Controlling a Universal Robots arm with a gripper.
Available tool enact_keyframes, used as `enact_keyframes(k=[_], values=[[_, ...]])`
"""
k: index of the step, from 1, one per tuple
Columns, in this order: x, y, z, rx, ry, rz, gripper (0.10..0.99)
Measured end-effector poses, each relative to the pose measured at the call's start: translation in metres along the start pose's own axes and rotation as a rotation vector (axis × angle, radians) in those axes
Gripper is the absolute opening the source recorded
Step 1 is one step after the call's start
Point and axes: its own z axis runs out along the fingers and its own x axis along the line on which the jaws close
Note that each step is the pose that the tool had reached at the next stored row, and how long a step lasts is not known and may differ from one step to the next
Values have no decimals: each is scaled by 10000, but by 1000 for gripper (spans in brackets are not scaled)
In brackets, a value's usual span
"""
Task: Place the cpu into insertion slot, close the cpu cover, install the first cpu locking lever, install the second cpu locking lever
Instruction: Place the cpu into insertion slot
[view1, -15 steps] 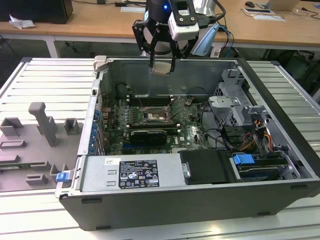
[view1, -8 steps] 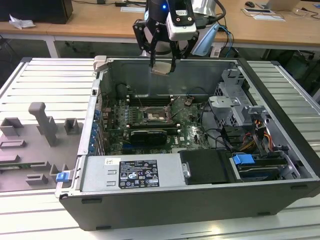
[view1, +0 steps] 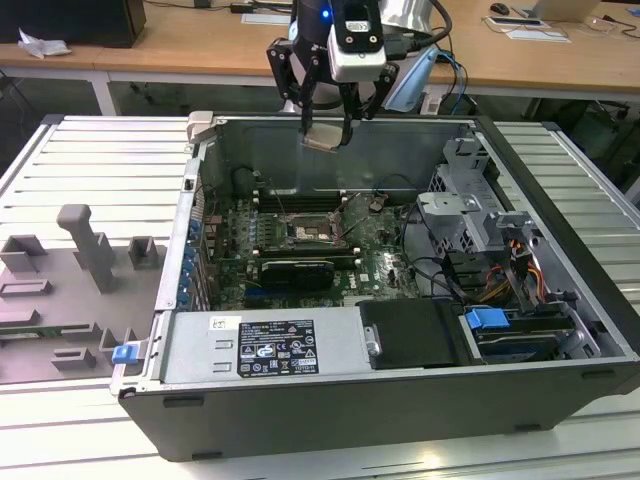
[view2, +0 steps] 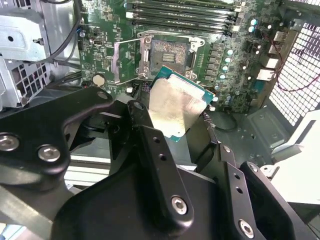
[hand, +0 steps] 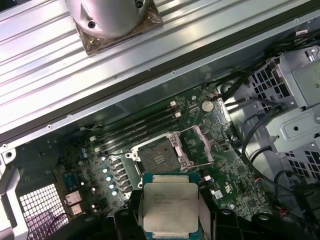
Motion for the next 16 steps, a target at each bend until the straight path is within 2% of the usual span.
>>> enact_keyframes(k=[5, 11, 14, 16], values=[[-5, -15, 7, -1, -12, 134, 533], [-5, -17, 32, -26, -126, 1401, 533], [-5, -19, 51, -42, -226, 2476, 533], [-6, -19, 61, -45, -267, 2913, 533]])
